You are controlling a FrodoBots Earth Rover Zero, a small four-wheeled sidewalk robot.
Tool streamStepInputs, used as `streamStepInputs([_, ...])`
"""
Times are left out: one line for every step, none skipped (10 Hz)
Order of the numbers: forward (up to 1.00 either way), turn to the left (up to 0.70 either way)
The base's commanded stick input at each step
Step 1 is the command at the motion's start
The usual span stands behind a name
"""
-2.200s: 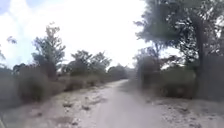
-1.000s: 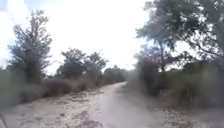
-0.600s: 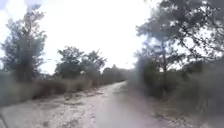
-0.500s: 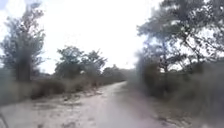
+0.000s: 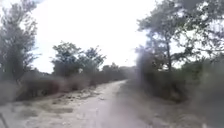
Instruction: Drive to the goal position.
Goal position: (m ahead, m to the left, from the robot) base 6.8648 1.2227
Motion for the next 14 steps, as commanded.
streamStepInputs([0.85,0.00])
streamStepInputs([0.85,0.25])
streamStepInputs([0.85,0.34])
streamStepInputs([0.85,0.34])
streamStepInputs([0.85,0.34])
streamStepInputs([0.85,0.34])
streamStepInputs([0.85,0.04])
streamStepInputs([0.85,0.00])
streamStepInputs([0.85,0.00])
streamStepInputs([0.85,0.00])
streamStepInputs([0.85,0.00])
streamStepInputs([0.85,0.00])
streamStepInputs([0.85,0.00])
streamStepInputs([0.85,0.00])
